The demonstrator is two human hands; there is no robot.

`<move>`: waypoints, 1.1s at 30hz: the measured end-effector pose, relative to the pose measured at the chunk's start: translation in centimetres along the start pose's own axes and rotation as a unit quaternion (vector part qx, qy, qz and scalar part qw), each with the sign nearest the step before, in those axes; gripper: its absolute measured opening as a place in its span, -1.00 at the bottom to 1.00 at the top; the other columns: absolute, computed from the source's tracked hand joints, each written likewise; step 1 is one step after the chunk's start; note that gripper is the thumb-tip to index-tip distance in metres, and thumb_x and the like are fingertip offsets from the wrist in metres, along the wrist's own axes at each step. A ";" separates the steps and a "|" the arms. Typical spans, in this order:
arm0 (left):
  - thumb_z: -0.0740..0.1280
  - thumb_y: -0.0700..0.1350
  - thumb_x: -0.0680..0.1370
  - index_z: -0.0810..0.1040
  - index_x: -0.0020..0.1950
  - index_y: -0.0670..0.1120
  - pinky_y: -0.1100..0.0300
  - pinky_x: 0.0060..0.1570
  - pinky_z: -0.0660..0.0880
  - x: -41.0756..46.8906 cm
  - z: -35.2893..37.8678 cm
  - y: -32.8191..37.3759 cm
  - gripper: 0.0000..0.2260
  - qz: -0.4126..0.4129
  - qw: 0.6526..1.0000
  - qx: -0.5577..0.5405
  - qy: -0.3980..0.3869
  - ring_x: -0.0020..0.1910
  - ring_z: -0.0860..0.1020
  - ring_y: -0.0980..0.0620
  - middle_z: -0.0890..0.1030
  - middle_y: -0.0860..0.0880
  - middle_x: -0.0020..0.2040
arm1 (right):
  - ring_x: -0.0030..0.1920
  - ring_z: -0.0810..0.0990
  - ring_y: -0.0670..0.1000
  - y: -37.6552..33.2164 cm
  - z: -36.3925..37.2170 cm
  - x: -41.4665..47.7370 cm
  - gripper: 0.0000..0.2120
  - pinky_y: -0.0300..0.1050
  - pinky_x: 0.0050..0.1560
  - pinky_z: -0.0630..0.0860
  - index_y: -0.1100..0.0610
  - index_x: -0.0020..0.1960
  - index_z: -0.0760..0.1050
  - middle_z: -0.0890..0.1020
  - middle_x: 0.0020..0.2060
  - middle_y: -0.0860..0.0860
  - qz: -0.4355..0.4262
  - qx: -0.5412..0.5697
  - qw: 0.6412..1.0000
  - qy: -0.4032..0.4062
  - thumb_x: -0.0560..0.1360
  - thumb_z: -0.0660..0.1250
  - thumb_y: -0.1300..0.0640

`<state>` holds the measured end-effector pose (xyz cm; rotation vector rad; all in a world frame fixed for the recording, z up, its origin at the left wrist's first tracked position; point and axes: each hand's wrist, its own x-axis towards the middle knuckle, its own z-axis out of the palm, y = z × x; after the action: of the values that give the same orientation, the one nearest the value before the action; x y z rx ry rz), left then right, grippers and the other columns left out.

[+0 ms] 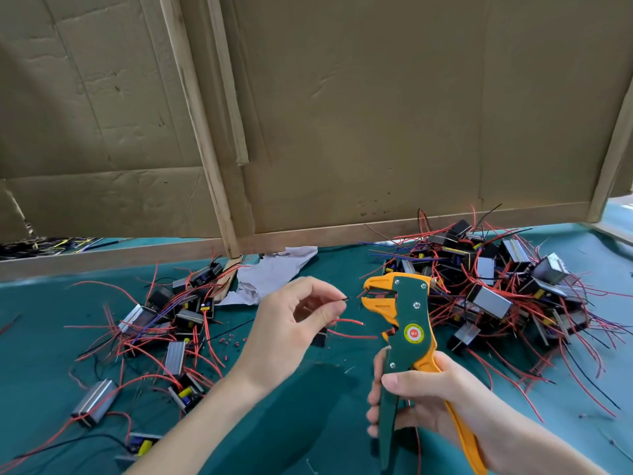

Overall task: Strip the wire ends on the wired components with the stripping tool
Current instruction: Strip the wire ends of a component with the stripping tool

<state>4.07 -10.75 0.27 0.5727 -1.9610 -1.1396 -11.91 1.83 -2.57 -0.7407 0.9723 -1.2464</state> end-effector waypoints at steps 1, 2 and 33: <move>0.43 -0.06 0.43 0.65 -0.15 0.05 0.28 -0.23 0.54 0.0 -0.2 0.4 -0.97 -0.004 1.000 -0.003 -0.010 -0.27 0.63 0.08 0.65 0.02 -0.23 | -0.29 0.62 0.30 0.0 0.1 -0.1 -0.75 0.18 -0.23 0.61 0.30 -0.24 0.62 0.56 -0.29 0.36 -0.003 -0.005 1.000 -0.006 0.10 0.53 0.27; 0.43 -0.05 0.42 0.65 -0.16 0.04 0.24 -0.27 0.56 0.0 -0.3 0.7 -0.97 -0.012 1.000 -0.007 -0.020 -0.29 0.64 0.05 0.64 -0.01 -0.24 | -0.29 0.62 0.30 -0.1 0.1 -0.1 -0.75 0.18 -0.22 0.61 0.30 -0.24 0.61 0.56 -0.29 0.36 -0.006 -0.011 1.000 -0.013 0.11 0.53 0.26; 0.47 -0.22 0.45 0.65 -0.20 0.07 0.32 -0.39 0.44 0.2 -1.8 2.5 -0.83 -0.009 0.994 0.083 -0.069 -0.44 0.53 0.13 0.61 0.09 -0.36 | -0.23 0.64 0.26 -0.8 0.2 -0.9 -0.85 0.14 -0.13 0.61 0.24 -0.19 0.60 0.59 -0.25 0.30 -0.003 -0.101 0.991 -0.086 0.27 0.51 0.23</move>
<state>5.43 -10.57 3.08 0.6124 -2.1883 -1.0586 -12.04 2.57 -1.63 -0.9935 0.9622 -1.0797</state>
